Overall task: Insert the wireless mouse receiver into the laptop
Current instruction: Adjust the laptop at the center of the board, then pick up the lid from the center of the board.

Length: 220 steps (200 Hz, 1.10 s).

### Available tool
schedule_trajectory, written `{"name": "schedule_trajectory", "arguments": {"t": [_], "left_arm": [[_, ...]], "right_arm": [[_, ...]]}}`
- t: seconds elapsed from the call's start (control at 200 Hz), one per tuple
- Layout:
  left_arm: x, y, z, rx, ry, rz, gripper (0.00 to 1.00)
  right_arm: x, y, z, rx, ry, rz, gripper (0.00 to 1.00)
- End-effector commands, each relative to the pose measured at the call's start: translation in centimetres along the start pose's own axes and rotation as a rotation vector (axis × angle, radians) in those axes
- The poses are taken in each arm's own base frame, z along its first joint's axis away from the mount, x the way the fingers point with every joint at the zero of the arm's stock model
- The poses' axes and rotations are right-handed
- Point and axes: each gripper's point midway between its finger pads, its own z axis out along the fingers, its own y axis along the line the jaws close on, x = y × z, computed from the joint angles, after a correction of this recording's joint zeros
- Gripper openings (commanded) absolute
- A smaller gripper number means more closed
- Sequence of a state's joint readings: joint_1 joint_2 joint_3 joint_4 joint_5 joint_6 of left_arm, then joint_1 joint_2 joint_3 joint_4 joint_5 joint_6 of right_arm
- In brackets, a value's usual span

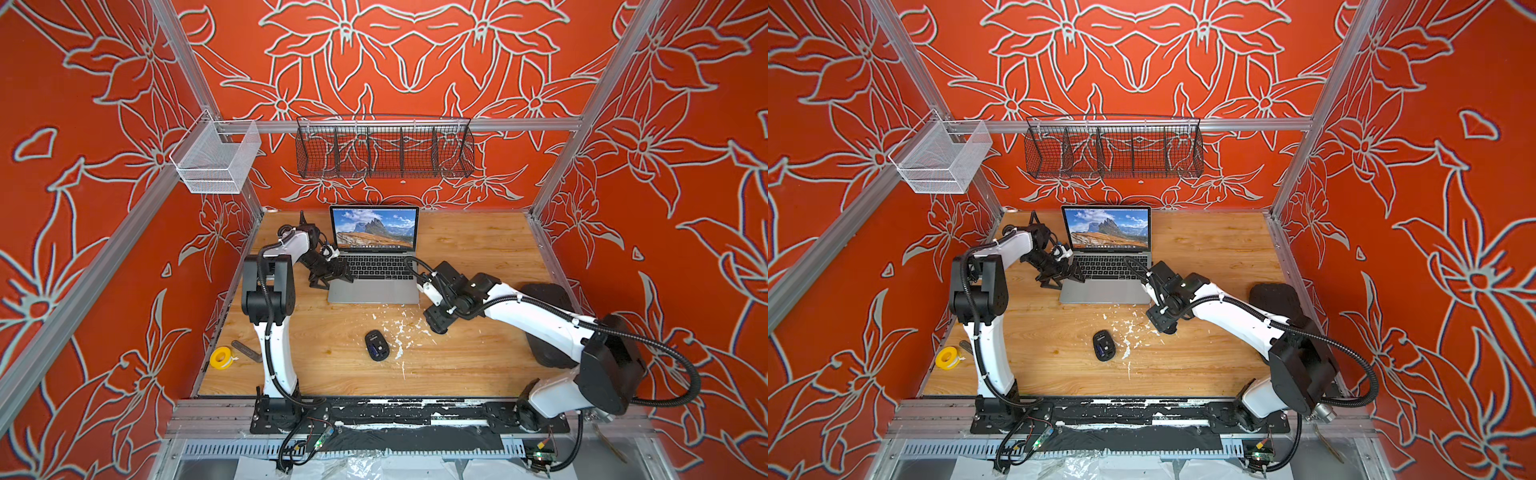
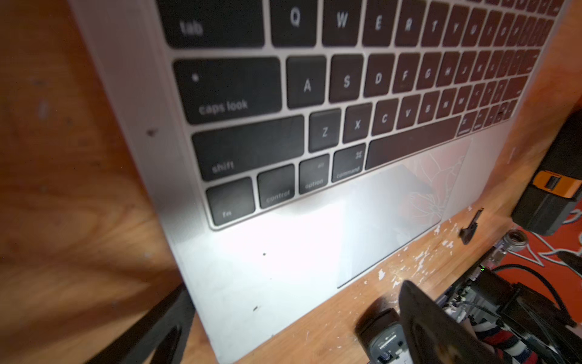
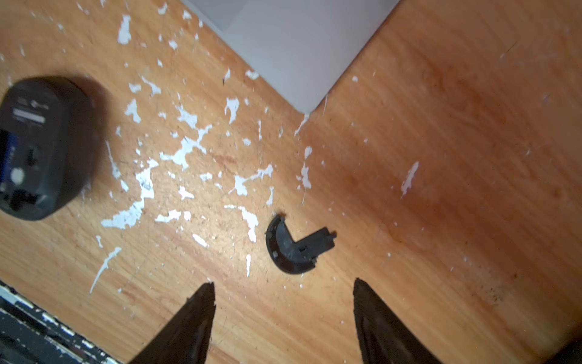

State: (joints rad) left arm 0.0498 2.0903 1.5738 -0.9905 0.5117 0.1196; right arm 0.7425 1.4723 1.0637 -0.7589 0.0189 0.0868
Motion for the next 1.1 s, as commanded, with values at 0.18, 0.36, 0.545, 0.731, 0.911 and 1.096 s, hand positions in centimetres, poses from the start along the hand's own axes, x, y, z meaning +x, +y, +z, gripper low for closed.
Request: {"name": "schedule_trajectory", "arguments": {"t": [0.18, 0.36, 0.545, 0.731, 0.911, 1.096], "left_arm": [[1.6, -3.1, -7.1, -0.119, -0.215, 0.183, 1.0], [5.5, -4.7, -7.9, -0.291, -0.259, 0.414, 1.0], [9.3, -4.5, -9.2, -0.391, -0.347, 0.523, 0.99], [13.9, -5.1, -7.8, -0.435, -0.37, 0.771, 0.97], [18.3, -5.3, -6.3, -0.45, -0.287, 1.004, 0.97], [21.0, -6.1, -2.0, -0.372, -0.148, 1.244, 0.97]], "right_arm": [[3.3, 0.9, 2.4, 0.049, 0.141, -0.004, 0.6], [3.0, 1.2, 4.3, 0.063, 0.194, -0.055, 0.51], [3.3, 1.6, 5.9, 0.063, 0.249, -0.09, 0.45], [2.7, 0.7, 6.7, 0.124, 0.241, -0.109, 0.39], [2.7, -0.4, 7.1, 0.195, 0.255, -0.098, 0.21], [2.1, -0.3, 6.2, 0.186, 0.188, -0.045, 0.0]]}}
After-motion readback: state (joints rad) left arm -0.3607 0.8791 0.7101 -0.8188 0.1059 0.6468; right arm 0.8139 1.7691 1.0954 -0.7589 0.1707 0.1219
